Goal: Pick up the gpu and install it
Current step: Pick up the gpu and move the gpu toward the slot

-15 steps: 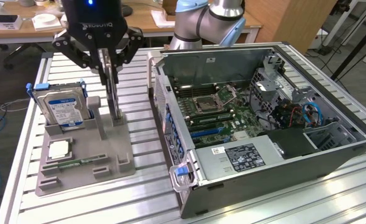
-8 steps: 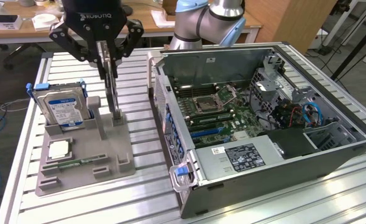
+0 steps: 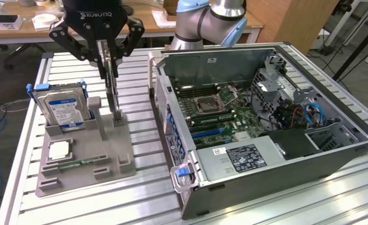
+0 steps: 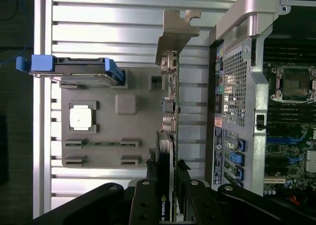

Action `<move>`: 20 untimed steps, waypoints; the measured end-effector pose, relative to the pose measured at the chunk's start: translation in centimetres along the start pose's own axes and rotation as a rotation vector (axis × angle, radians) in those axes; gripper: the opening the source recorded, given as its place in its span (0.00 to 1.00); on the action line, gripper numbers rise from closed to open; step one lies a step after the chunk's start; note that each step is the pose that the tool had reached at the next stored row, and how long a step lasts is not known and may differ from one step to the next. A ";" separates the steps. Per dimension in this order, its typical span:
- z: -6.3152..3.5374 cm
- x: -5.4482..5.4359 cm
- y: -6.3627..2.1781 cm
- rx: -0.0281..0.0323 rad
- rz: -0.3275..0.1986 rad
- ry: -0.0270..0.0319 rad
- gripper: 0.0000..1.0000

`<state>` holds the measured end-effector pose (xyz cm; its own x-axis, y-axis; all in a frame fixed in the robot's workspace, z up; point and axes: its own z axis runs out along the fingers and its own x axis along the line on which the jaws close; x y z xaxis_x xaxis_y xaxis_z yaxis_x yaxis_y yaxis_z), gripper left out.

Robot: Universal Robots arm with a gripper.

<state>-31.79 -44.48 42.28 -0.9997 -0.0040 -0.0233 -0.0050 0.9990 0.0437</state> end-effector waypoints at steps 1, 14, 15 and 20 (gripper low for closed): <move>0.00 0.0 0.00 0.0000 0.000 0.0001 0.26; 0.03 -1.1 0.00 -0.0001 0.000 0.0000 0.26; 0.03 -1.3 0.00 -0.0001 0.000 0.0000 0.26; 0.04 -2.1 -0.01 0.0000 0.000 0.0001 0.26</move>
<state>-29.69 -44.48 42.28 -0.9997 -0.0040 -0.0232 -0.0050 0.9990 0.0437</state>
